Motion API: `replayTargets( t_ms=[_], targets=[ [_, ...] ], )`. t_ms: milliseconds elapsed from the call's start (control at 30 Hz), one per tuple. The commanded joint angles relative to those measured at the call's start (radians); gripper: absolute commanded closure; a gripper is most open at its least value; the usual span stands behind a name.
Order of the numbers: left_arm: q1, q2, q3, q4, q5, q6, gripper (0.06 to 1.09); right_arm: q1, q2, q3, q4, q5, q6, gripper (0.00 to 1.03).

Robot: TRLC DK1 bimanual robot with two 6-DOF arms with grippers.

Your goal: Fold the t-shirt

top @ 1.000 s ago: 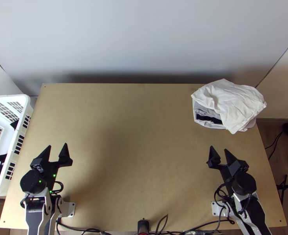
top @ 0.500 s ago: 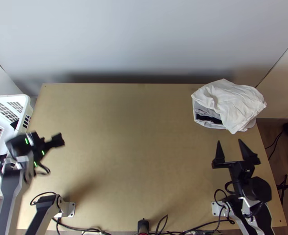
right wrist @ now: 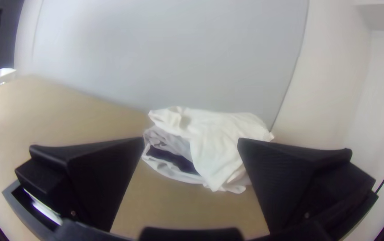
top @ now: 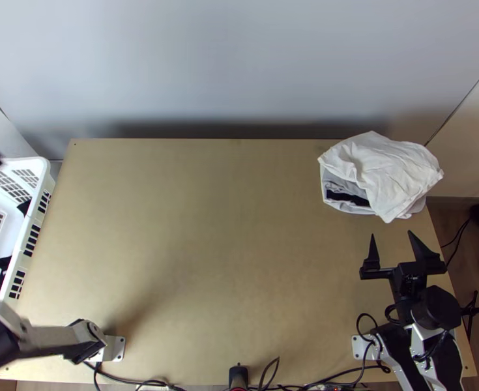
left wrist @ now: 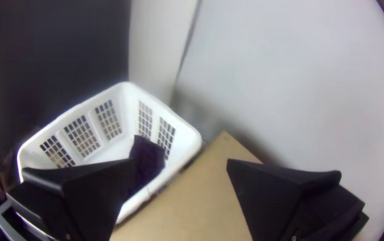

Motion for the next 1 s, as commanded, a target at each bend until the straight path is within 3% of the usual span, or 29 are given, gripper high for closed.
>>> replayTargets(
  t_ms=[0, 67, 200, 500, 667, 967],
  targets=[
    [0.262, 0.342, 0.324, -0.029, -0.001, 0.011, 0.10, 0.035, -0.084, -0.049, -0.033, -0.001, 0.008, 0.05],
    [0.296, 0.410, 0.346, -0.024, -0.004, 0.032, 0.10, 0.062, -0.101, -0.085, -0.029, 0.000, 0.012, 0.05],
    [0.338, 0.519, 0.346, -0.003, -0.018, 0.037, 0.10, 0.076, -0.079, -0.108, -0.055, -0.001, 0.107, 0.05],
    [0.405, 0.812, 0.341, 0.048, -0.031, 0.029, 0.10, 0.201, -0.096, -0.114, -0.023, -0.001, 0.130, 0.06],
    [0.440, 0.933, 0.343, 0.094, -0.032, 0.034, 0.10, 0.191, -0.070, -0.114, -0.023, 0.000, 0.186, 0.06],
    [0.476, 1.120, 0.343, 0.143, -0.040, 0.041, 0.10, 0.178, -0.048, -0.114, -0.024, 0.000, 0.192, 0.06]
  ],
)
